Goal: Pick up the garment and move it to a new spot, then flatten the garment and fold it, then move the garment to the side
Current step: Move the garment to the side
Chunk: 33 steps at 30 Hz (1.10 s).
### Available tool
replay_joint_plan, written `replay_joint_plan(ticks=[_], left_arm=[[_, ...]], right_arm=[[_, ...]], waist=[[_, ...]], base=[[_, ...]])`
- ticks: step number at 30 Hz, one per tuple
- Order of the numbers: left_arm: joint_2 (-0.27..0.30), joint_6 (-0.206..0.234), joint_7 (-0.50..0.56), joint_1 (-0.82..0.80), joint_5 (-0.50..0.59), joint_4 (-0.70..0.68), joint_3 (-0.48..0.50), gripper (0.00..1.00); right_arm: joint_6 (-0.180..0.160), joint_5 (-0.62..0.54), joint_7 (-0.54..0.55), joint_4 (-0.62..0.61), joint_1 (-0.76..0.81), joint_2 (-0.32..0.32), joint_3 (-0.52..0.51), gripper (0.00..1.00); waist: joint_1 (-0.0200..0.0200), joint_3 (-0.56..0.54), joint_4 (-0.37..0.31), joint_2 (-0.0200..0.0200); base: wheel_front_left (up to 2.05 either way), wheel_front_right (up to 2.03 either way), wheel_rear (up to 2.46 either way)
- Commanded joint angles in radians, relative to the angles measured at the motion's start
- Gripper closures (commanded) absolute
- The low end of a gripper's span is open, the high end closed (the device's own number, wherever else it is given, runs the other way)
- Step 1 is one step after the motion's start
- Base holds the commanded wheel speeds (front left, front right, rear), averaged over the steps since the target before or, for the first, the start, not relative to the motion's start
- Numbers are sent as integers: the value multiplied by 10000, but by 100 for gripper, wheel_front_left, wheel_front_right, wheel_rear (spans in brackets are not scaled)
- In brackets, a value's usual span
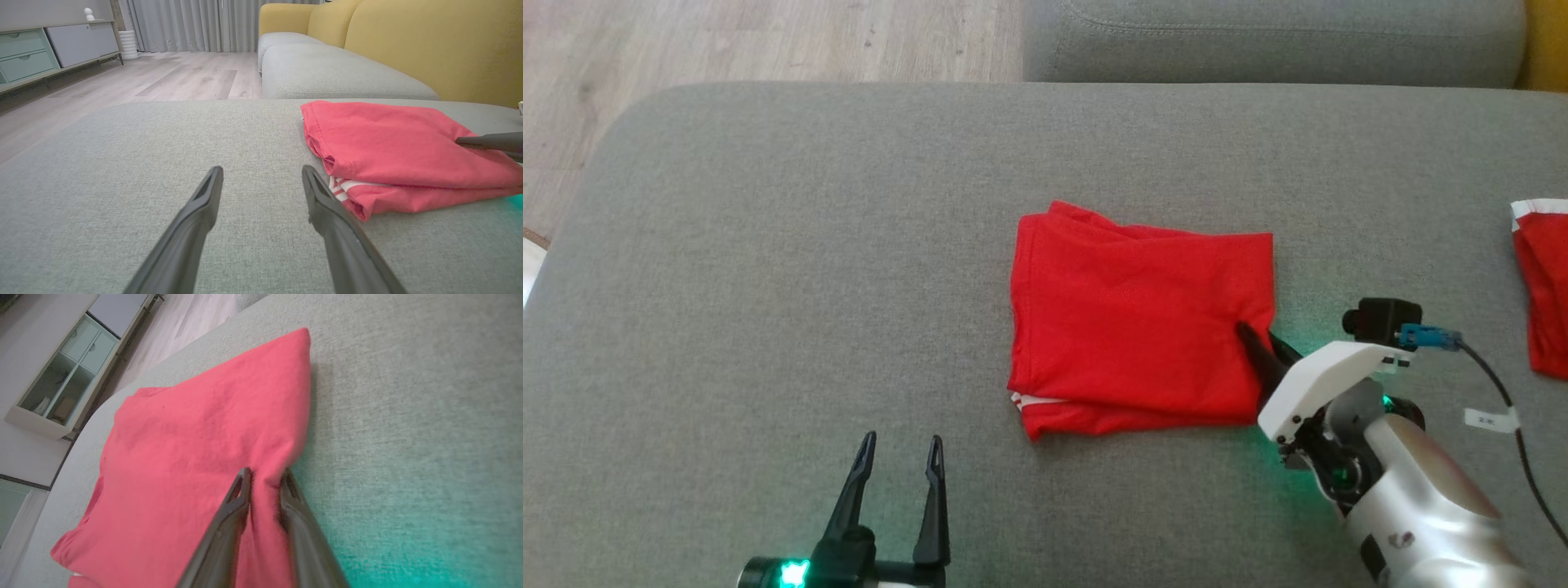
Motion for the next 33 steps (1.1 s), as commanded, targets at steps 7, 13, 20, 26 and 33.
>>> replay_joint_plan(ticks=[7, 13, 20, 26, 33], left_arm=[[-70, 145, -97, -314, -67, -306, 275, 0], [-70, 227, -97, -355, -117, -451, 300, 0], [-70, 266, -97, -567, -100, -500, 336, 0], [-70, 247, -97, -795, 56, -554, 451, 0], [-70, 213, -97, -1164, 317, -685, 525, 0]], right_arm=[[65, 755, -278, -650, -165, -645, 459, 100], [65, 1051, -219, -1214, -234, -1474, 907, 100], [65, 964, -158, -1822, -629, -2912, 1156, 100], [65, 615, 48, -2240, -1401, -4586, 925, 100], [65, 120, 428, -2471, -2250, -6190, 245, 100]], waist=[[0, -76, -46, 0], [0, 122, -425, 0], [0, 428, -1106, 0], [0, 828, -1741, 0], [0, 1397, -2253, 0]], base=[[0, 0, 0], [0, 0, 0], [0, 0, 0], [0, 0, 0], [0, 0, 0]])
